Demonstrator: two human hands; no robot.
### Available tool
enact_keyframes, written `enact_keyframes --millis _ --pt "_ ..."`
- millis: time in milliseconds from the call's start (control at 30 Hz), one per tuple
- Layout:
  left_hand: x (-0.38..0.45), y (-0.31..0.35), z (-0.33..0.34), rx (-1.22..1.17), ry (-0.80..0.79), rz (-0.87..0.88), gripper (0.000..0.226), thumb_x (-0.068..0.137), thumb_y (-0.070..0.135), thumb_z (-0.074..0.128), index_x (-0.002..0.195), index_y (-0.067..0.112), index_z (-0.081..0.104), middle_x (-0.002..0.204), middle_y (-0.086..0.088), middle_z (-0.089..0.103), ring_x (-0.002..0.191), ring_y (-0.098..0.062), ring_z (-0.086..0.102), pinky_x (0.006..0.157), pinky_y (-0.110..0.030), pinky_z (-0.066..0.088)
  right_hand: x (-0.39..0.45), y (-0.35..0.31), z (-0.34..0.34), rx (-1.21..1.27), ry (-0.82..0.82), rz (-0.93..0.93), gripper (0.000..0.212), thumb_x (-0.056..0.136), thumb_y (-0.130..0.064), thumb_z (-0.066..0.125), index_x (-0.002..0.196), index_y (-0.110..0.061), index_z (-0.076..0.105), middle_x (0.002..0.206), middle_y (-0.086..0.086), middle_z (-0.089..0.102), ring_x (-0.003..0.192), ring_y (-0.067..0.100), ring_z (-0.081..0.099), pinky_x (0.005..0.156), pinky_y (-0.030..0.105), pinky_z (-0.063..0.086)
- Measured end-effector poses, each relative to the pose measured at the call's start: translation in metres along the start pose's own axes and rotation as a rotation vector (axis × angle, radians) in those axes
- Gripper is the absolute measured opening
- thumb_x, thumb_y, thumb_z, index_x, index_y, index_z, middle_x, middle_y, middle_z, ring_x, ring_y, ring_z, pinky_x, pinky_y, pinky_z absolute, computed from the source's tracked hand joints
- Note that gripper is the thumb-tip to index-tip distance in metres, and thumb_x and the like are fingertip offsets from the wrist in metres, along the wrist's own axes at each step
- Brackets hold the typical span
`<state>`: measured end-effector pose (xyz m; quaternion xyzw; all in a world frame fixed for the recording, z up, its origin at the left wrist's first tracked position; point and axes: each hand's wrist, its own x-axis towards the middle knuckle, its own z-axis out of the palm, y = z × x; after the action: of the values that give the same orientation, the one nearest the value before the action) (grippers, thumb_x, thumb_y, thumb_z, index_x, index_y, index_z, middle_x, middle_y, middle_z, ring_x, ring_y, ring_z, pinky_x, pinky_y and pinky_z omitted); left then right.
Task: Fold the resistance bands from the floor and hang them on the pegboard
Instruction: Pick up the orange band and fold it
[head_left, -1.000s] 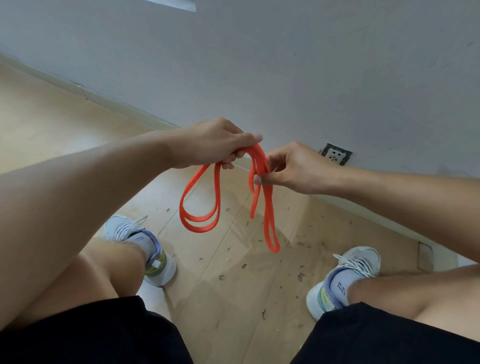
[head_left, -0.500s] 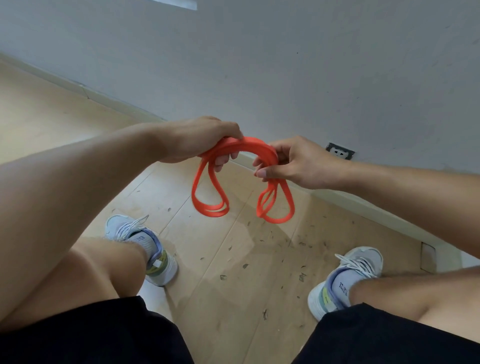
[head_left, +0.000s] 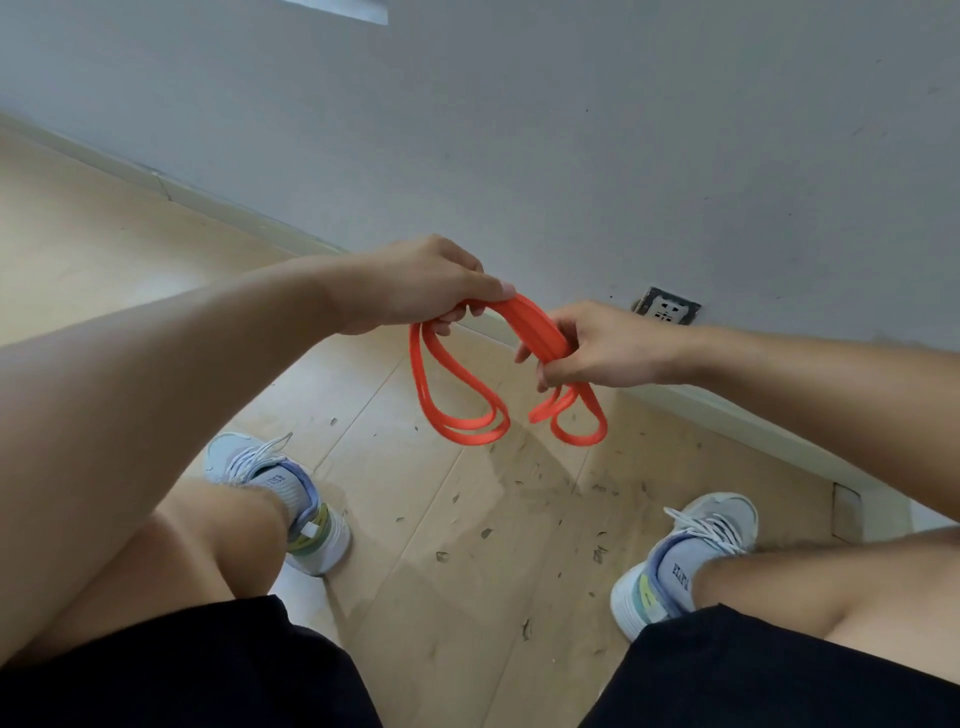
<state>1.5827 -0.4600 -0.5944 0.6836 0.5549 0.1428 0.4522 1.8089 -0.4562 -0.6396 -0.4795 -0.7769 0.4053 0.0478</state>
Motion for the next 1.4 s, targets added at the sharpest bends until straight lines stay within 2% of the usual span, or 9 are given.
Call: enact_keyframes --millis 367,533,700,833,967,1167,1200,1333,1400 --pt "0.001 -0.009 -0.012 0.216 0.195 -0.057 0.046 0.098 0.054 0.055 0.077 0.015 0.064 0.072 -0.004 0.052 0.066 -0.018 0.048 0.061 -0.031 0.039 0.000 0.029 -0.006 0.154 -0.109 0.177 0.016 0.089 -0.012 0.077 0.105 -0.010 0.078 0.096 0.008 0.080 0.090 0.020 0.078 0.081 0.026 0.061" --pt "0.008 -0.014 -0.021 0.182 0.335 -0.094 0.044 0.100 0.053 0.053 0.085 0.014 0.066 0.073 -0.003 0.052 0.064 -0.015 0.046 0.058 -0.028 0.038 -0.001 0.038 -0.005 0.078 -0.209 0.252 0.010 0.089 -0.009 0.074 0.099 -0.008 0.074 0.091 0.009 0.079 0.092 0.027 0.078 0.083 0.034 0.060" --pt "0.014 -0.039 -0.029 0.231 0.272 -0.234 0.052 0.098 0.056 0.053 0.098 0.007 0.069 0.087 -0.009 0.058 0.073 -0.020 0.053 0.065 -0.031 0.044 -0.001 0.049 -0.013 0.201 -0.107 0.306 0.025 0.087 -0.003 0.077 0.110 -0.005 0.065 0.104 0.017 0.077 0.093 0.035 0.077 0.072 0.037 0.063" --pt "0.017 -0.045 -0.036 0.240 0.282 -0.246 0.054 0.097 0.059 0.053 0.093 0.008 0.070 0.090 -0.013 0.063 0.077 -0.024 0.057 0.071 -0.034 0.047 -0.001 0.056 -0.023 0.174 -0.095 0.346 0.009 0.085 -0.004 0.075 0.089 -0.013 0.074 0.084 0.005 0.076 0.080 0.018 0.072 0.075 0.035 0.059" --pt "0.016 -0.045 -0.034 0.244 0.262 -0.243 0.051 0.098 0.056 0.052 0.089 0.008 0.067 0.085 -0.011 0.057 0.075 -0.022 0.053 0.069 -0.034 0.045 -0.002 0.061 -0.026 0.204 -0.051 0.377 0.021 0.085 0.001 0.069 0.102 -0.011 0.075 0.089 0.004 0.075 0.079 0.015 0.069 0.070 0.031 0.057" --pt "0.016 -0.047 -0.035 0.082 0.239 -0.224 0.047 0.099 0.051 0.056 0.082 0.008 0.065 0.073 -0.004 0.050 0.067 -0.018 0.049 0.068 -0.033 0.048 0.001 0.064 -0.022 0.101 0.278 0.353 0.008 0.090 -0.014 0.070 0.096 -0.016 0.076 0.096 0.006 0.075 0.085 0.016 0.066 0.069 0.022 0.051" --pt "0.016 -0.046 -0.035 0.044 0.230 -0.222 0.046 0.099 0.050 0.057 0.080 0.009 0.063 0.070 -0.003 0.048 0.065 -0.018 0.047 0.067 -0.033 0.048 0.002 0.066 -0.022 0.010 0.306 0.350 0.011 0.089 -0.021 0.072 0.099 -0.022 0.074 0.100 0.002 0.073 0.093 0.019 0.066 0.074 0.026 0.049" --pt "0.014 -0.040 -0.031 -0.077 0.167 -0.178 0.039 0.100 0.045 0.058 0.081 0.011 0.058 0.066 -0.001 0.041 0.060 -0.017 0.041 0.067 -0.033 0.046 0.003 0.066 -0.018 -0.300 0.222 0.279 0.084 0.078 -0.047 0.084 0.149 -0.026 0.045 0.153 0.000 0.047 0.143 0.021 0.044 0.113 0.033 0.037" --pt "0.014 -0.037 -0.026 -0.051 0.151 -0.159 0.040 0.100 0.046 0.057 0.081 0.011 0.060 0.067 -0.001 0.042 0.060 -0.017 0.041 0.066 -0.033 0.046 0.004 0.052 -0.010 -0.275 0.222 0.191 0.068 0.081 -0.048 0.083 0.140 -0.029 0.056 0.144 -0.003 0.056 0.134 0.016 0.052 0.103 0.028 0.041"
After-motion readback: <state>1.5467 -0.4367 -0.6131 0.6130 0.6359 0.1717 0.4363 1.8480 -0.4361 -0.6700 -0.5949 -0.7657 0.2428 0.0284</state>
